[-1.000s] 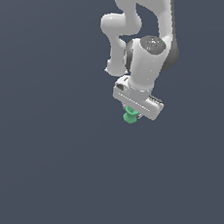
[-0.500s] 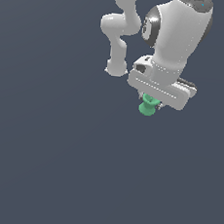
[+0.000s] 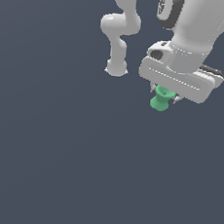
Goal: Pick up the object and move it to a goal position.
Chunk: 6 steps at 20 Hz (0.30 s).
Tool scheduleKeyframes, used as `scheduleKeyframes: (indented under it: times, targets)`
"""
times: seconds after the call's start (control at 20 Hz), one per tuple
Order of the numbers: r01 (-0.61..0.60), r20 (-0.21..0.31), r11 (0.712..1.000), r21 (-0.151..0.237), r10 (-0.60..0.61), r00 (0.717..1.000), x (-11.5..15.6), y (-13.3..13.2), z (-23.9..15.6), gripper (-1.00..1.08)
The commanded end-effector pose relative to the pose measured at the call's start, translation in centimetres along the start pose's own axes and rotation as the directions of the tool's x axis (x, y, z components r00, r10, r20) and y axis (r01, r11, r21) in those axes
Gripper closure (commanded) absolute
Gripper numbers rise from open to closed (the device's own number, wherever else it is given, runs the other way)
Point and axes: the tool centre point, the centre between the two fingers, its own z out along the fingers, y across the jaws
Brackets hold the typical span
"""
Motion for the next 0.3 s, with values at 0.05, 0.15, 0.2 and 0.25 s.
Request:
scheduleKeyframes:
  times: [0.05,0.15,0.2,0.25]
  targets:
    - [0.0,0.001,1.0,-0.001,0.0,1.0,0.01,-0.47,-0.73,1.08]
    - [0.0,0.001,1.0,-0.001,0.0,1.0,0.02,-0.59,-0.89,1.08]
    - [0.0,0.001,1.0,-0.001,0.0,1.0,0.03,-0.62,-0.93,1.08]
    - [0.0,0.001,1.0,-0.001,0.0,1.0,0.03,-0.63,-0.94,1.08]
